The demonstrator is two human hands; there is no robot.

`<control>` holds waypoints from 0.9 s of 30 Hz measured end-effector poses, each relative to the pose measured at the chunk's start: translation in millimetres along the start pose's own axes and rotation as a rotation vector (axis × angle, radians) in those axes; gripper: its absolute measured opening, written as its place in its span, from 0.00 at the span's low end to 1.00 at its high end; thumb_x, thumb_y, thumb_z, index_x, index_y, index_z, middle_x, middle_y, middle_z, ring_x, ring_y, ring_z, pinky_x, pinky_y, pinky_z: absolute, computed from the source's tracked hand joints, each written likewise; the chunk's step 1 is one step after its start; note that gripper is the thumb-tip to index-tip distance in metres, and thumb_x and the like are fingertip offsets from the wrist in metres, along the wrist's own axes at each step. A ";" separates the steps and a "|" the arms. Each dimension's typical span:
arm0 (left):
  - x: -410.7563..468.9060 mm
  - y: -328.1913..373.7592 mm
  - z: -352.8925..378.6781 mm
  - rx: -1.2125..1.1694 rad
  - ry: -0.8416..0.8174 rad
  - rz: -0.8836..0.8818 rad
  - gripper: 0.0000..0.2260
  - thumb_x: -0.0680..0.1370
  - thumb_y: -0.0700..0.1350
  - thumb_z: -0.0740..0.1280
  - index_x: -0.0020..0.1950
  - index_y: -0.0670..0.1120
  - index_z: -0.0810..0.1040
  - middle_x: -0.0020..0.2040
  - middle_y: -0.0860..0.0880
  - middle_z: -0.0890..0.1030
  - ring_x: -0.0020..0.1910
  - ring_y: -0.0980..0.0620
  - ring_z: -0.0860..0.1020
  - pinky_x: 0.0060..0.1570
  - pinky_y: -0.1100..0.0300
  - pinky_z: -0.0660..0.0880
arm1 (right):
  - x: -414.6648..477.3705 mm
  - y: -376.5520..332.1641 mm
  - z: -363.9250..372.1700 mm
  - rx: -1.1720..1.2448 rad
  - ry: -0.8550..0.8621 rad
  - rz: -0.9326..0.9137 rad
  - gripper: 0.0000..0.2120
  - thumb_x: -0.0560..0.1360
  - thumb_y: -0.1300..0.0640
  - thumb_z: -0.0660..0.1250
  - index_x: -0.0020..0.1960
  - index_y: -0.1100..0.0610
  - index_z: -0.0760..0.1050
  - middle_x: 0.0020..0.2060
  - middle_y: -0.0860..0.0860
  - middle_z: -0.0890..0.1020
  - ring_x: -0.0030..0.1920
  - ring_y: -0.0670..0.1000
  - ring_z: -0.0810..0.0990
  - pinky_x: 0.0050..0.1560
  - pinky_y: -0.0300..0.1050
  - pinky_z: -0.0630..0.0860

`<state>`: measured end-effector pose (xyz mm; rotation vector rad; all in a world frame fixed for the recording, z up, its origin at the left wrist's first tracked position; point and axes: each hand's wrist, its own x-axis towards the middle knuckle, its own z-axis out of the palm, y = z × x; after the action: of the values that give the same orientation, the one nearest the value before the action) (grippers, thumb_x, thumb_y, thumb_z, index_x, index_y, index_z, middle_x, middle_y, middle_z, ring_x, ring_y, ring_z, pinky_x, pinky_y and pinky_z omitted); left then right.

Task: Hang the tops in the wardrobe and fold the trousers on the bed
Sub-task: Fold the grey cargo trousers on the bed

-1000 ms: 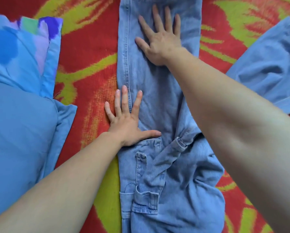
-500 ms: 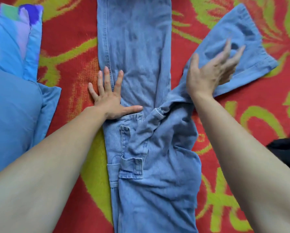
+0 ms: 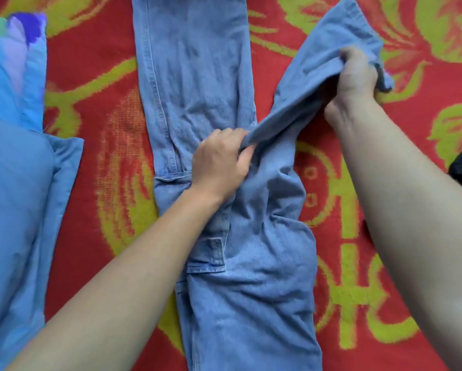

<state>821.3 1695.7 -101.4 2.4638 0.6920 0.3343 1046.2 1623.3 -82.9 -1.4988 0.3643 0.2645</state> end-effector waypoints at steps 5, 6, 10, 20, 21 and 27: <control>6.0 -34.1 -23.2 -0.378 0.215 -0.230 0.15 0.78 0.52 0.68 0.36 0.51 0.67 0.27 0.56 0.69 0.28 0.60 0.67 0.31 0.62 0.62 | 5.7 -10.9 93.1 -0.944 -0.257 -0.531 0.07 0.83 0.58 0.48 0.48 0.48 0.59 0.47 0.45 0.67 0.54 0.43 0.60 0.58 0.43 0.64; 5.1 -46.7 -27.4 -0.399 0.224 -0.288 0.16 0.79 0.51 0.68 0.35 0.50 0.66 0.27 0.56 0.69 0.28 0.60 0.67 0.32 0.60 0.63 | -1.5 -10.4 115.7 -1.099 -0.287 -0.589 0.11 0.82 0.56 0.46 0.42 0.46 0.56 0.40 0.43 0.62 0.53 0.44 0.59 0.52 0.43 0.59; -3.4 -103.1 -32.6 -0.299 0.150 -0.465 0.15 0.81 0.49 0.65 0.38 0.42 0.70 0.34 0.46 0.70 0.36 0.47 0.69 0.40 0.49 0.66 | -52.1 22.6 185.7 -1.247 -0.457 -0.776 0.22 0.79 0.41 0.46 0.58 0.47 0.74 0.63 0.50 0.77 0.67 0.53 0.70 0.63 0.48 0.62; 5.4 -129.5 -33.0 -0.306 -0.134 -0.586 0.18 0.84 0.46 0.57 0.34 0.50 0.61 0.39 0.53 0.66 0.52 0.43 0.70 0.62 0.42 0.65 | -53.2 110.0 183.2 -1.543 -0.794 -0.798 0.36 0.77 0.28 0.42 0.81 0.42 0.51 0.81 0.54 0.41 0.80 0.59 0.37 0.76 0.65 0.35; 5.7 -129.8 -34.4 -0.318 -0.146 -0.593 0.18 0.84 0.46 0.57 0.35 0.49 0.61 0.39 0.54 0.66 0.51 0.46 0.69 0.64 0.41 0.64 | -54.7 108.1 183.5 -1.539 -0.788 -0.808 0.36 0.77 0.28 0.43 0.81 0.42 0.52 0.81 0.54 0.41 0.80 0.60 0.38 0.76 0.65 0.35; 7.6 -128.8 -35.4 -0.358 -0.121 -0.588 0.17 0.83 0.47 0.58 0.34 0.49 0.61 0.38 0.55 0.65 0.54 0.41 0.71 0.63 0.40 0.65 | -58.8 103.8 191.3 -1.554 -0.740 -0.802 0.23 0.84 0.42 0.46 0.78 0.42 0.59 0.81 0.56 0.44 0.80 0.64 0.40 0.75 0.68 0.40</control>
<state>762.6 1807.5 -145.5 1.8276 1.1462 0.0685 965.4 1823.3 -148.6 -2.6799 -1.3363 0.4521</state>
